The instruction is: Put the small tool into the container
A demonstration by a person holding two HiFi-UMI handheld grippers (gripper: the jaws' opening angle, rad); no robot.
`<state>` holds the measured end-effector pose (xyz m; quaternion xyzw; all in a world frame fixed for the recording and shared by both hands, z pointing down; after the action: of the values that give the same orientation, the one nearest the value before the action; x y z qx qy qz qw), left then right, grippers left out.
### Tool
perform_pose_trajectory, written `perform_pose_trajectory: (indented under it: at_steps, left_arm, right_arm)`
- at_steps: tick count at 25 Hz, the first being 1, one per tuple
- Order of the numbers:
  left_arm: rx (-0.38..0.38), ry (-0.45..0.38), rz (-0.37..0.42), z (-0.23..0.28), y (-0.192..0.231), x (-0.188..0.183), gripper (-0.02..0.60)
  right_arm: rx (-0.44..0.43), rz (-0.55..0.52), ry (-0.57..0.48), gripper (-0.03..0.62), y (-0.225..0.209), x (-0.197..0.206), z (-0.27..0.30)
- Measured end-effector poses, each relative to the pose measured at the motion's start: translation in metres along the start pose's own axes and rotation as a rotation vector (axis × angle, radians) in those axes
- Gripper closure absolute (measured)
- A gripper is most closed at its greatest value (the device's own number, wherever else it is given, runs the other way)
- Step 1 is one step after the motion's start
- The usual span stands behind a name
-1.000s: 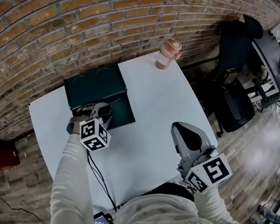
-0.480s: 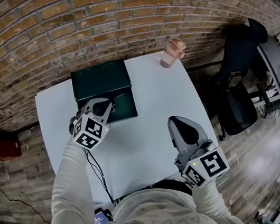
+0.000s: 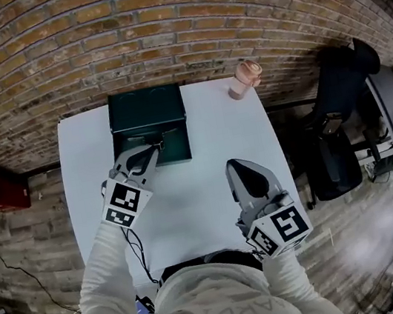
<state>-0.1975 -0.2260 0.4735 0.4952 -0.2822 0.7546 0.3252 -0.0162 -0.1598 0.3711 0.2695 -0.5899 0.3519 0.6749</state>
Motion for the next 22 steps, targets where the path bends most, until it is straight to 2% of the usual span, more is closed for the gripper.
perform_pose_trajectory:
  at_steps: [4, 15, 22]
  left_arm:
    - [-0.059, -0.056, -0.058, -0.023, -0.013, -0.008, 0.575]
    - [-0.247, -0.214, -0.152, -0.09, -0.042, -0.047, 0.575]
    - [-0.348, -0.269, -0.17, -0.124, -0.061, -0.068, 0.575]
  right_arm:
    - [-0.028, -0.014, -0.004, 0.583, 0.002, 0.0, -0.004]
    - [-0.125, -0.045, -0.019, 0.583, 0.014, -0.003, -0.01]
    - [-0.188, -0.057, -0.042, 0.584, 0.017, -0.006, -0.013]
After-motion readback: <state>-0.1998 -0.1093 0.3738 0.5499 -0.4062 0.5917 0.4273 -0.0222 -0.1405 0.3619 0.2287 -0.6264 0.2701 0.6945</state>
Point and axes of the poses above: the fingertips, and each gripper's own axes: z forward along the fingers, y to its left, x out of its underside, the point moved 3 cm from there along -z, backward along the fingers, and after that the axes turned 3 degrees about -z, right-handed, at the moved point
